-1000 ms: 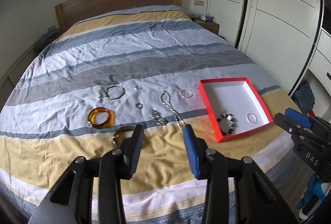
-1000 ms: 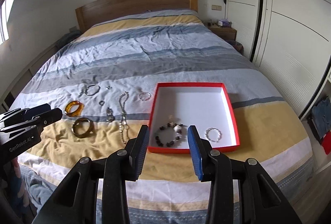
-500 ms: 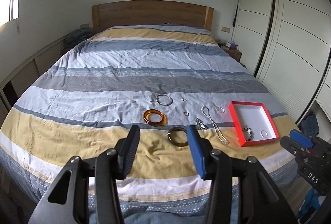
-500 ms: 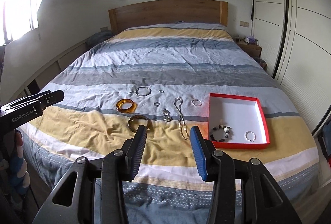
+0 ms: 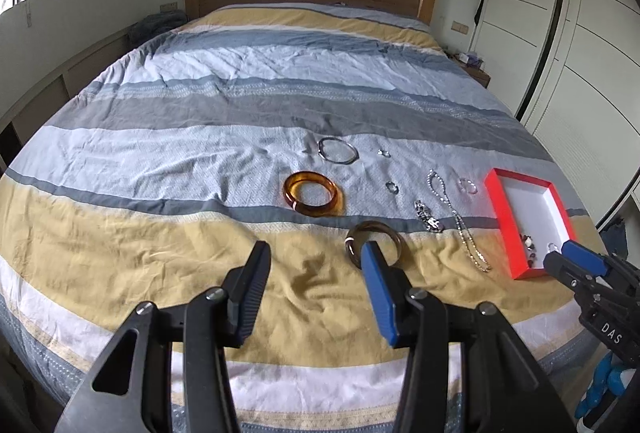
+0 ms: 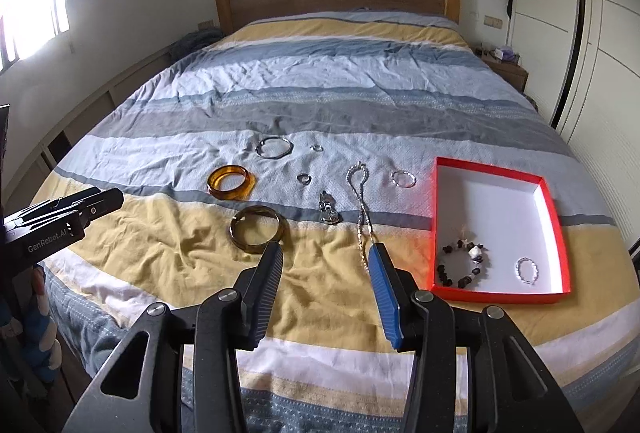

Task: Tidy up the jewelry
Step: 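Withdraw the left tool from the box toward the dark brown bangle, then grasp the dark brown bangle with the left gripper while the right gripper grasps the silver chain necklace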

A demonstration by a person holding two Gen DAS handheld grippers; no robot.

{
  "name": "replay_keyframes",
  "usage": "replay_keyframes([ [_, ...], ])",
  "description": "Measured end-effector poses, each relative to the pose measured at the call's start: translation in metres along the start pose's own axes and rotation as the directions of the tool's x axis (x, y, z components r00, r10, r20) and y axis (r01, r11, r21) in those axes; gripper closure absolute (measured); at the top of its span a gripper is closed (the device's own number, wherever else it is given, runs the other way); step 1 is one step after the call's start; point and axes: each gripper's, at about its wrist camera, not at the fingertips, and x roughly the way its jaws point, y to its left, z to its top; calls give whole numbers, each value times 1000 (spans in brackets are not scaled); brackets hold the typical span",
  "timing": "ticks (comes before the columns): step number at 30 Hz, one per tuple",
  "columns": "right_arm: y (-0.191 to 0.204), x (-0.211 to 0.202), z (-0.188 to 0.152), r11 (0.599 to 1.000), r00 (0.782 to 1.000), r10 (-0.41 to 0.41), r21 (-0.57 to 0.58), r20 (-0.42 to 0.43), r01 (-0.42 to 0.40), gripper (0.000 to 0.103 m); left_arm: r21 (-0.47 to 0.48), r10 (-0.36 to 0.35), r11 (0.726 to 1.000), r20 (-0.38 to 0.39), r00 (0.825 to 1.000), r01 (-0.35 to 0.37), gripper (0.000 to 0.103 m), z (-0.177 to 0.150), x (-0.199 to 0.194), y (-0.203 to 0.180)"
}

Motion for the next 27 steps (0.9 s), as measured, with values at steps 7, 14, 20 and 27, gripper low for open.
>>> replay_keyframes([
  [7, -17, 86, 2, 1000, 995, 21, -8, -97, -22, 58, -9, -38, 999, -79, 996, 37, 58, 4, 70, -10],
  [14, -38, 139, 7, 1000, 989, 17, 19, -145, -15, 55, 18, -65, 998, -125, 990, 68, 58, 8, 114, -21],
  [20, -38, 170, 10, 1000, 983, 7, 7, -181, -5, 55, 25, -64, 997, -173, 983, 70, 58, 1, 143, -22],
  [27, -35, 199, 5, 1000, 973, -19, -1, -229, 19, 55, 44, -55, 997, -233, 971, 67, 58, -12, 169, -22],
])
